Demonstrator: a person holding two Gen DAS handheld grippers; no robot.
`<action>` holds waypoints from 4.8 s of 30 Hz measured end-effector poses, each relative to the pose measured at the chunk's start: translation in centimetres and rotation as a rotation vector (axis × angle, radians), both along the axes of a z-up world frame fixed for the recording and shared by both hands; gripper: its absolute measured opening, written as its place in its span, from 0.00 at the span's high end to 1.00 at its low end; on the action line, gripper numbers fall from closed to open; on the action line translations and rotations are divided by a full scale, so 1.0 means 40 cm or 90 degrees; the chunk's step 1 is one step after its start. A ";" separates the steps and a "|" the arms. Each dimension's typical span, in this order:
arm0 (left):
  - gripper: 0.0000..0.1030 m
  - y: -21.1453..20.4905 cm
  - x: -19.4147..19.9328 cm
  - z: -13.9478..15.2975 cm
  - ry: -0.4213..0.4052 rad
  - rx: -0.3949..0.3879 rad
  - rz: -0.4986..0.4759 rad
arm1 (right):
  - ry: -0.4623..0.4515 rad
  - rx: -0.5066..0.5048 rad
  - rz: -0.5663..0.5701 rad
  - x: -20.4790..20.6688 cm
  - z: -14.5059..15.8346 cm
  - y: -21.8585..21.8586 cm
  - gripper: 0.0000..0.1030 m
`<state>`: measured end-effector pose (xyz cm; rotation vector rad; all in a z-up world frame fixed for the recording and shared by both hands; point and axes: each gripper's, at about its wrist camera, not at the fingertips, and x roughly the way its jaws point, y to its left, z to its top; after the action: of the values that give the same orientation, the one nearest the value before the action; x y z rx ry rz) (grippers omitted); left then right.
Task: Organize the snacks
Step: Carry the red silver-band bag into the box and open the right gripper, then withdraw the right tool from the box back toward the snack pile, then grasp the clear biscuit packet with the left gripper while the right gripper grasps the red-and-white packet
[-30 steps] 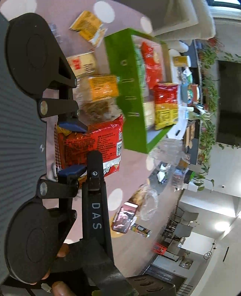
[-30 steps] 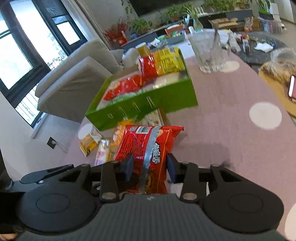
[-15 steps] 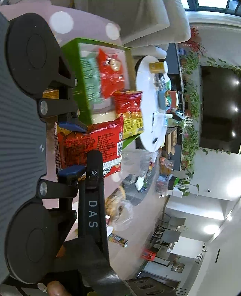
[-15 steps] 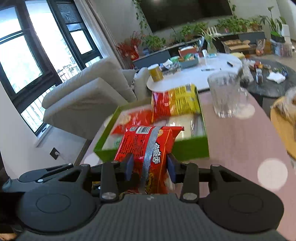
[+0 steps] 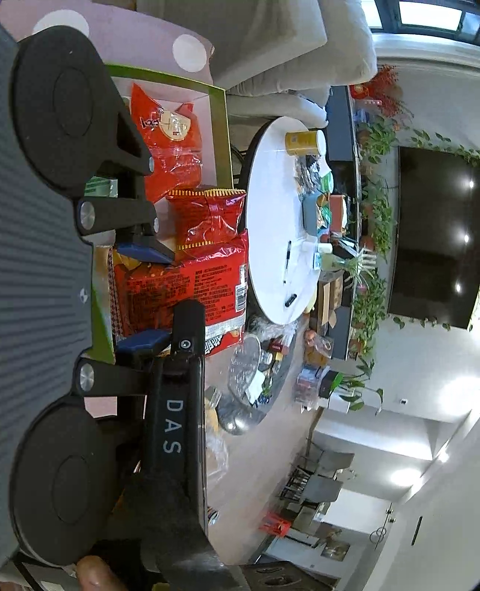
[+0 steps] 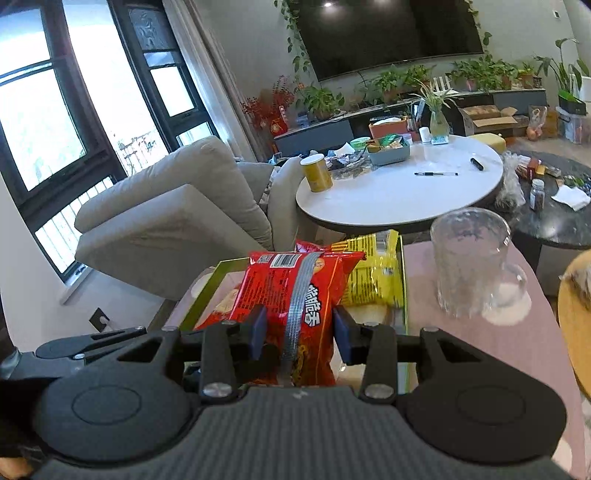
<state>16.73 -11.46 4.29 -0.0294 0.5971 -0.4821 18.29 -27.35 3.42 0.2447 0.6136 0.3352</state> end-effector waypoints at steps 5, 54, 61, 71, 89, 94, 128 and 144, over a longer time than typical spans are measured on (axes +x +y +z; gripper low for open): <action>0.64 -0.005 0.052 -0.042 0.028 -0.007 0.008 | 0.000 -0.029 0.007 0.038 -0.030 0.011 0.91; 0.06 0.240 -0.339 0.024 -0.110 -0.002 0.162 | -0.172 -0.088 -0.121 -0.355 0.058 0.095 0.58; 0.04 0.269 -0.375 0.018 -0.121 -0.010 0.179 | -0.144 -0.082 -0.126 -0.373 0.048 0.112 0.58; 0.01 0.319 -0.400 0.012 -0.117 -0.056 0.235 | -0.124 -0.085 -0.095 -0.406 0.032 0.137 0.58; 0.06 0.358 -0.382 -0.111 0.005 0.019 0.228 | -0.084 -0.100 -0.065 -0.425 -0.024 0.155 0.58; 0.16 0.347 -0.379 -0.175 0.062 0.058 0.227 | -0.054 -0.113 -0.036 -0.429 -0.063 0.177 0.58; 0.66 0.339 -0.361 -0.231 0.093 0.070 0.182 | 0.088 -0.153 0.163 -0.451 -0.210 0.303 0.58; 0.54 0.333 -0.342 -0.254 0.097 0.094 0.188 | 0.120 -0.180 0.169 -0.416 -0.237 0.330 0.59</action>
<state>3.03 1.84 -5.88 -0.0133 0.7631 -0.1487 1.64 -14.16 -6.07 -0.0791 0.8729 0.4787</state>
